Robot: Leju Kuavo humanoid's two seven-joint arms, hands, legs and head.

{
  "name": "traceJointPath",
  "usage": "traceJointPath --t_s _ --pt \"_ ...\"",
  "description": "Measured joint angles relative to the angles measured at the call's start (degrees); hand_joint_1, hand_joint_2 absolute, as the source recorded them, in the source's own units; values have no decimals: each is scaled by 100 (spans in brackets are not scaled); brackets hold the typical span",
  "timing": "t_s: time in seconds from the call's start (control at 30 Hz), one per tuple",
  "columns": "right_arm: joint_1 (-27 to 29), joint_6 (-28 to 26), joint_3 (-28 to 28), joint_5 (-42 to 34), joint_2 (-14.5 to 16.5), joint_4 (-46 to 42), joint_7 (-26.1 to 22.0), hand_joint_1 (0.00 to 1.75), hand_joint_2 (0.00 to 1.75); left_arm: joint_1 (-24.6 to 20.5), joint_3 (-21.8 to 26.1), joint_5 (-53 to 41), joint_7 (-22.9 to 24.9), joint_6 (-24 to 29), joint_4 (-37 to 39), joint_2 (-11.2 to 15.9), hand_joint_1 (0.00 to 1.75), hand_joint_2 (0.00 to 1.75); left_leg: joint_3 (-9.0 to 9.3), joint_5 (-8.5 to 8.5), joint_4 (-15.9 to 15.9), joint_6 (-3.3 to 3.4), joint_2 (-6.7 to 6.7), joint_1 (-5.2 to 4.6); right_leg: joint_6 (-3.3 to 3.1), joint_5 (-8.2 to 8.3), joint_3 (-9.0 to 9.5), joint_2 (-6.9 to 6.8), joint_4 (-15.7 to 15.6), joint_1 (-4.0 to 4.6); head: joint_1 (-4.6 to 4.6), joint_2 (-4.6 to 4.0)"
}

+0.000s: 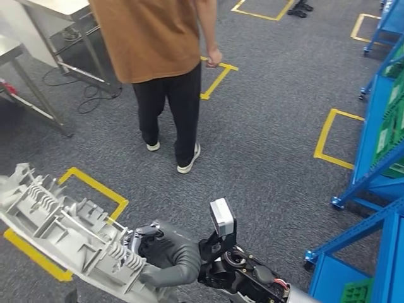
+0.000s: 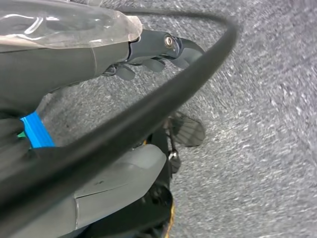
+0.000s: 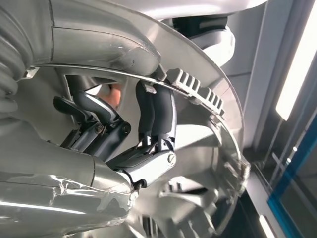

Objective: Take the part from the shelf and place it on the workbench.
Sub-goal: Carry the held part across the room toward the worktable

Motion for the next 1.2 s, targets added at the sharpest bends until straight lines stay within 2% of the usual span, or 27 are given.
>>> traceJointPath --t_s 0.03,0.07,0.1,0.17,0.2,0.23,0.3,0.37,0.4,0.43,0.5,0.53,0.57,0.6,0.63,0.7,0.73,0.77,0.83,0.9,0.97,1.0,1.03,1.07,1.1,1.17,1.2 --pt "3 -1 1 6 0 1 10 175 175 5 1 5 10 -5 0 5 0 175 -110 -42 217 -26 20 16 1 -6 -2 -73 0 1 -25 0" --pt "4 0 1 13 0 1 19 175 175 13 1 12 15 -14 0 10 0 175 -99 29 201 -49 40 33 8 -13 -1 -138 2 -1 -47 0" --pt "3 1 2 19 0 1 27 175 175 21 2 19 19 -21 0 20 0 175 39 192 -58 -69 73 51 22 -23 4 -195 6 -5 -73 0" --pt "-3 4 2 23 2 1 36 175 175 19 4 24 25 -28 0 38 0 175 491 549 -895 -91 255 66 79 -62 11 -286 35 5 -127 0" --pt "-9 5 2 23 4 1 41 175 175 11 7 26 31 -30 0 45 0 175 651 649 -1204 -66 325 61 114 -87 16 -324 53 20 -144 0" --pt "-16 6 3 21 8 0 44 175 175 5 8 27 42 -31 0 50 0 175 733 686 -1369 -29 371 50 149 -110 22 -359 68 39 -141 0" --pt "-29 7 5 8 14 -1 52 175 175 7 11 29 75 -28 0 60 0 175 736 676 -1398 77 300 28 205 -140 53 -433 73 52 -103 0" --pt "-40 7 7 -9 23 -1 57 175 175 17 12 31 113 -22 0 67 0 175 752 674 -1401 159 217 33 262 -242 29 -371 174 22 -62 0" --pt "-44 8 7 -13 28 -1 60 175 175 17 13 32 126 -19 0 69 0 175 763 677 -1409 199 176 41 283 -380 -54 -277 383 9 -37 0" --pt "-45 8 8 -15 31 -1 62 175 175 15 13 34 132 -17 0 70 0 175 770 678 -1412 230 134 40 295 -568 -203 -158 722 2 -1 0" --pt "-42 9 11 -16 33 3 64 175 175 9 14 43 140 -9 0 73 0 175 772 674 -1409 267 32 14 290 -940 -596 -19 1587 6 77 0" --pt "-39 9 15 -16 33 8 65 175 175 10 14 51 146 -1 0 74 0 175 774 672 -1407 274 -28 -2 278 -1010 -741 5 1873 8 106 0" --pt "-38 11 20 -16 33 12 66 175 175 12 15 63 152 13 0 75 0 175 781 671 -1405 277 -94 -17 256 -961 -790 19 1942 9 126 0" --pt "-38 15 26 -16 33 15 67 175 175 14 15 77 163 29 0 75 0 175 791 669 -1404 278 -163 -29 225 -801 -728 39 1767 13 141 0" --pt "-40 21 33 -15 33 16 69 175 175 14 16 92 177 49 0 75 0 175 802 668 -1404 277 -233 -37 183 -561 -574 97 1391 22 153 0" --pt "-46 36 48 -13 34 17 74 175 175 10 18 115 211 86 0 66 0 175 802 668 -1397 262 -363 -44 90 -188 -236 332 581 38 167 0" --pt "-50 43 54 -12 36 19 78 175 175 7 19 123 227 101 0 62 0 175 784 674 -1393 242 -416 -35 62 -113 -115 422 326 48 172 0" --pt "-53 48 61 -12 37 20 81 175 175 12 19 127 239 115 1 61 0 175 760 687 -1396 211 -466 -22 46 -112 -58 462 214 58 178 0" --pt "-59 51 75 -16 49 21 89 175 175 37 20 131 254 137 4 77 0 175 726 714 -1411 140 -543 -2 35 -100 5 369 129 49 198 0" --pt "-71 51 86 -24 69 24 94 175 175 44 21 131 258 155 8 93 0 175 629 591 -1230 91 -387 -17 5 -48 43 241 36 14 159 0" --pt "-85 52 92 -31 81 33 96 175 175 22 21 131 260 162 9 103 0 175 301 244 -569 46 -109 -20 -17 -26 58 90 -11 12 64 0" --pt "-88 52 94 -33 83 39 96 175 175 14 22 131 260 163 9 107 0 175 92 75 -154 20 -34 -11 -22 -28 53 13 -11 17 25 0" --pt "-87 51 97 -33 83 44 97 175 175 16 22 131 260 163 10 110 0 175 -64 -13 153 -7 6 -1 -22 -31 48 -60 -10 22 -1 0" --pt "-87 51 100 -33 83 48 97 175 175 22 22 131 261 163 10 112 0 175 -119 4 255 -29 28 12 -22 -36 46 -128 -9 23 -22 0" --pt "-87 50 103 -33 84 49 98 175 175 28 22 131 261 164 10 115 0 175 -40 129 105 -46 54 24 -15 -42 46 -186 -6 22 -45 0" --pt "-91 50 114 -35 87 49 98 175 175 29 22 131 262 165 11 130 0 175 396 493 -729 -58 194 45 21 -68 53 -286 14 24 -95 0" --pt "-96 50 120 -37 89 49 98 175 175 23 22 131 262 166 11 138 0 175 595 623 -1107 -40 269 38 52 -89 53 -326 30 35 -119 0"
